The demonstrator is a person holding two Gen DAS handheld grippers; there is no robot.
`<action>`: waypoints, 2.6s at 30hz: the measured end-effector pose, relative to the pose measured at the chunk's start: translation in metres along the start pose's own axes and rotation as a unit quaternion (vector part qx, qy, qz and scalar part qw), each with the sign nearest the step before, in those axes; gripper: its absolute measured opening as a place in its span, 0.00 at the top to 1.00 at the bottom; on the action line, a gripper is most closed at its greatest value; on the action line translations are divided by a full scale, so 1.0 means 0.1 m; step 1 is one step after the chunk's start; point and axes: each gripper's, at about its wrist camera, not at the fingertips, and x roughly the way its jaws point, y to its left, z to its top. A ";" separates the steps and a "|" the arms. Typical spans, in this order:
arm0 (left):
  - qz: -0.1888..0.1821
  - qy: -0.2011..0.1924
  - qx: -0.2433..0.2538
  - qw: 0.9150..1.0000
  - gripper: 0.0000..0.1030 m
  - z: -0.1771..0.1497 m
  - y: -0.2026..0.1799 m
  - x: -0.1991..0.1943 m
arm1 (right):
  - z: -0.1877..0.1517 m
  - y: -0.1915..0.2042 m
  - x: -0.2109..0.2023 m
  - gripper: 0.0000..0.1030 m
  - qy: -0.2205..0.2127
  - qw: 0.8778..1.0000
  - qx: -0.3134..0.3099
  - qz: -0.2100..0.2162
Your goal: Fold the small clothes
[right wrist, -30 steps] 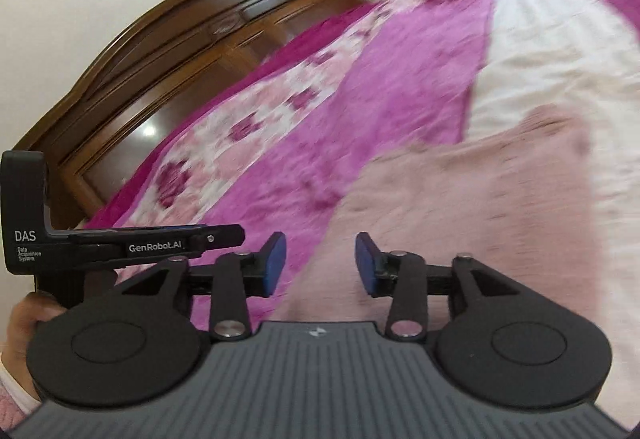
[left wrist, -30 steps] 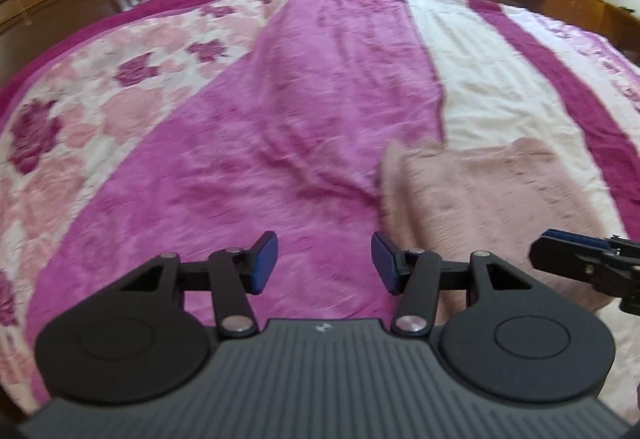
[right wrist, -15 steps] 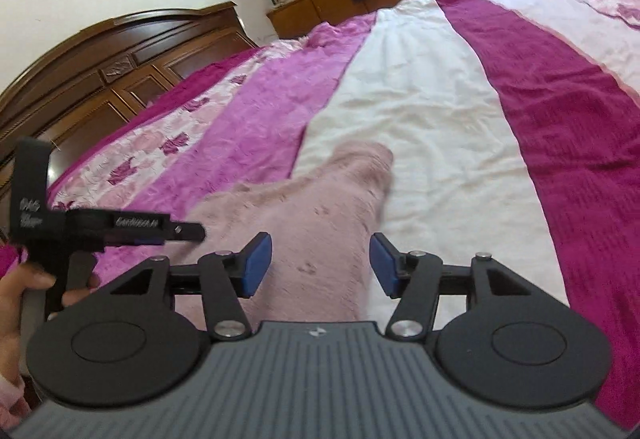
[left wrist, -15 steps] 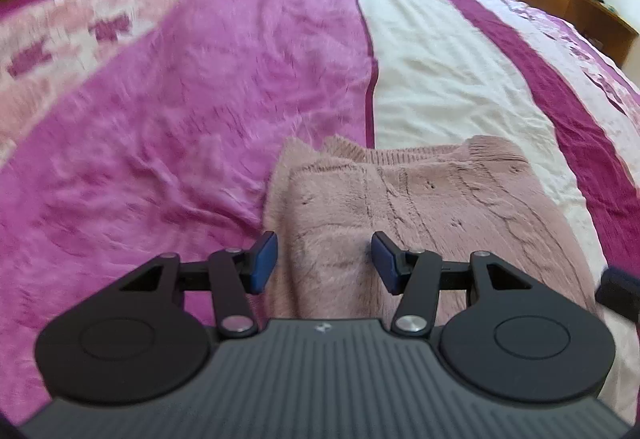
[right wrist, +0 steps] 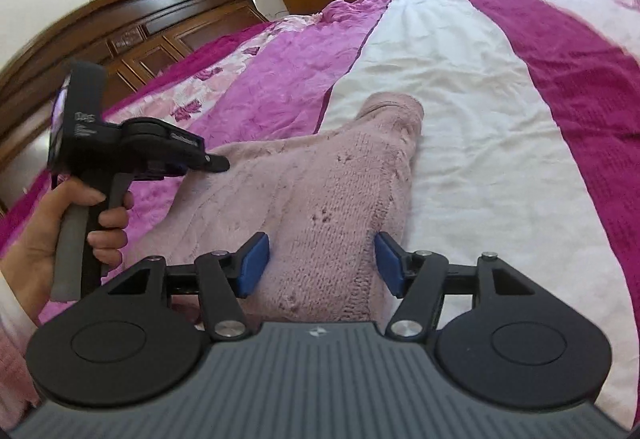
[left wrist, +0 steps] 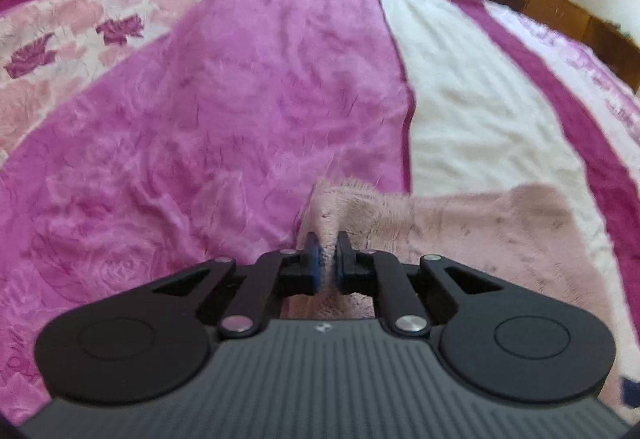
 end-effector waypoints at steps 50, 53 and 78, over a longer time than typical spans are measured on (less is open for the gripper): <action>-0.197 0.080 -0.168 0.963 0.20 -0.75 0.29 -0.27 | 0.18 -0.74 0.81 0.15 0.094 0.968 0.175 0.153; -0.197 0.075 -0.164 0.964 0.20 -0.77 0.29 -0.29 | 0.18 -0.72 0.82 0.16 0.092 0.969 0.175 0.151; -0.229 0.051 -0.194 0.953 0.57 -0.69 0.26 -0.47 | 0.46 -0.64 0.53 0.48 0.080 0.965 0.192 0.162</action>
